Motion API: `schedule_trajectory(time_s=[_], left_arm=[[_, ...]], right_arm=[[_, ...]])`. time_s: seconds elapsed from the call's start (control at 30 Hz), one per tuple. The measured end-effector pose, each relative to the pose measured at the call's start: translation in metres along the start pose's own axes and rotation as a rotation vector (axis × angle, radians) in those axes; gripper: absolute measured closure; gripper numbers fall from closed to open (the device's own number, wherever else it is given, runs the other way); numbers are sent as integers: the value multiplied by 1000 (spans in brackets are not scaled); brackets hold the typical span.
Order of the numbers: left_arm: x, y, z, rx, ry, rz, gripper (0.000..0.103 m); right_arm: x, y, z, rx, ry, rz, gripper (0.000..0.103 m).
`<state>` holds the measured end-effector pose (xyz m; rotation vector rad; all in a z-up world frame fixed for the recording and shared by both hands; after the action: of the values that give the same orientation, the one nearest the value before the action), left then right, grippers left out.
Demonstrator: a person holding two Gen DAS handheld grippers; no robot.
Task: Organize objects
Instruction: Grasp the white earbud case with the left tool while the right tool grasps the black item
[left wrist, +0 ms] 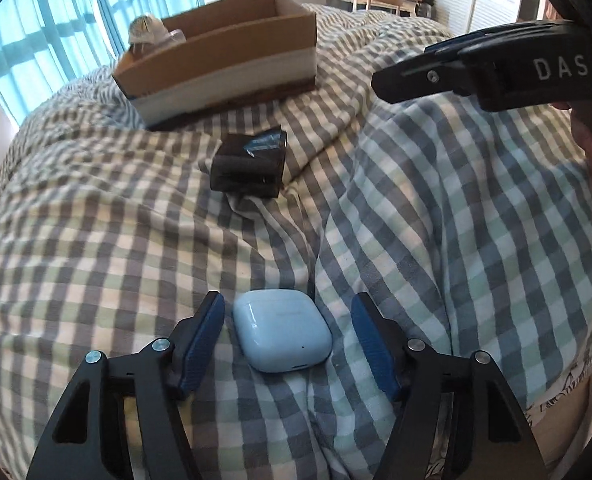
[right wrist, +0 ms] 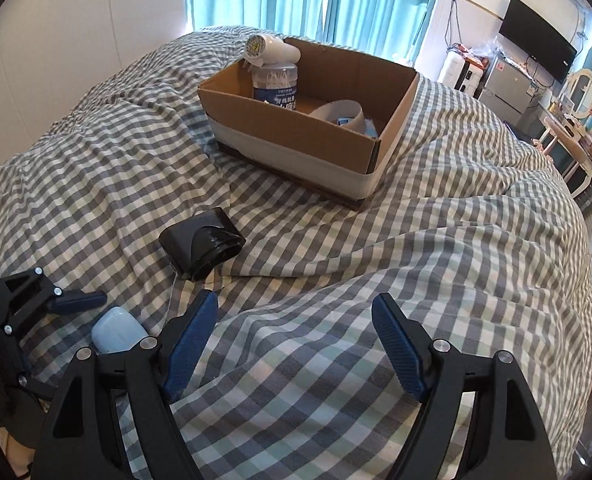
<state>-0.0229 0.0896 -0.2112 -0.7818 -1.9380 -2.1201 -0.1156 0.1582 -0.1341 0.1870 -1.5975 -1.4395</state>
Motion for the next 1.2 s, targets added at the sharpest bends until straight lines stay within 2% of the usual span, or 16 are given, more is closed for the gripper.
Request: schedule_trajectory(time_s=[0.07,0.13,0.2,0.23,0.27,0.37,0.4,0.47,0.63,0.73,0.8,0.87,0.97,1.0,1.07,1.2], left_arm=[[-1,-5,3,-7,-15,-8,34],[-2,-8,5,-15,-25,-10,40],[-2,-11,4,-12,-29,-9,57],[-2,-11,2,-11,-24,-6,58],[-1,-8,0,-13,-12,2,71],[6,5,-13,-57,40,22,86],[8,10,-18,-65,50,27,101],[11,18,-29,-52,53,38,101],[2,14,-35,-111,99,-10,100],[-2,20,-29,-112,80,13,98],[0,22,-18,-161,61,5,80],[-1,22,-6,-169,26,7,72],[-4,10,2,-84,-53,-5,69],[-7,4,0,-71,-50,-20,60],[-12,-6,0,-96,-47,-37,53],[-14,-18,2,-91,-58,-50,49]], right_arm=[[1,-2,0,3,-2,-3,24],[1,-4,-1,6,-5,-4,24],[2,-6,-2,8,-6,-7,24],[3,-7,-3,8,-5,-9,24],[3,-7,-3,8,-2,-8,24],[4,-8,-4,11,3,-7,24],[5,-8,-4,13,3,-8,24],[6,-10,-5,14,3,-10,24],[8,-13,-5,18,-3,-14,24],[8,-14,-6,20,-4,-14,24],[8,-14,-5,20,-7,-17,24],[8,-13,-4,19,-7,-16,24],[8,-11,-5,22,-9,-12,24],[7,-11,-5,22,-10,-10,24],[7,-10,-4,24,-11,-9,24],[7,-11,-5,30,-17,-9,24]])
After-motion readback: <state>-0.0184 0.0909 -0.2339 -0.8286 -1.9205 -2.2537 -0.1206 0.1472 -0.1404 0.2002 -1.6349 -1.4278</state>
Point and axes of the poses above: each gripper's, at about its wrist camera, not at the fingertips, and y roughly against the way its jaws point, z to its right, x to its top, the point moved 7 cm from there along -y, roughly the way its jaws point, and after that the axes turned 5 degrees about -x, right-handed, at the moved point
